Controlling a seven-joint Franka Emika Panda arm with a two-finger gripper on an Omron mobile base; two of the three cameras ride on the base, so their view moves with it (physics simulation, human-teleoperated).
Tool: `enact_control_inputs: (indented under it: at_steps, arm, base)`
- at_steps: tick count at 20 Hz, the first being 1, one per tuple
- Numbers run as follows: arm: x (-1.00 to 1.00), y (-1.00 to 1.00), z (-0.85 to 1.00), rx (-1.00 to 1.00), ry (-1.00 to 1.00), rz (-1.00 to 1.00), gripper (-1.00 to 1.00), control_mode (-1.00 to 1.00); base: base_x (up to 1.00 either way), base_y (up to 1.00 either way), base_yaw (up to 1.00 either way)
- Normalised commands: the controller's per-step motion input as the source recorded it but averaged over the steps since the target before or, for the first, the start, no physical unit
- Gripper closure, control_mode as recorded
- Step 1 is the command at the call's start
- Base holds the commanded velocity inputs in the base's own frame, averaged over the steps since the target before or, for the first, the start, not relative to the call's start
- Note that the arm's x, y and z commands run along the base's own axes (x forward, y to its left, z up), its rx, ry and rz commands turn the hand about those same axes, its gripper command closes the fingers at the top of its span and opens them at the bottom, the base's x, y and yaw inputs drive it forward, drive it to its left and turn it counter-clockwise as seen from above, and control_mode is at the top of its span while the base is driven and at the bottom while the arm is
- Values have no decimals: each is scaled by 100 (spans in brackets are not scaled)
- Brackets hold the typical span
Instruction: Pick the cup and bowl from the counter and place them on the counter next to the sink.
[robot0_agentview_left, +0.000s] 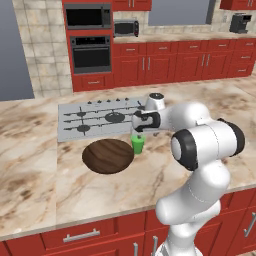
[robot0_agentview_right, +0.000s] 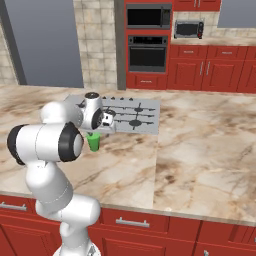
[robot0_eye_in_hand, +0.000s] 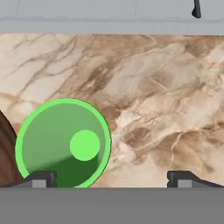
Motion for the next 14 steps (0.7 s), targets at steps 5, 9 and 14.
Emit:
enact_control_inputs:
  at_steps: [5, 9, 14]
  arm:
    - [3, 0, -11, 0, 0, 0, -100, -100]
    - [-11, 0, -33, 0, 0, 0, -100, -100]
    - [-2, 0, -35, 0, 0, 0, -100, -100]
  base:
    - [0, 0, 0]
    - [0, 0, 0]
    - [0, 0, 0]
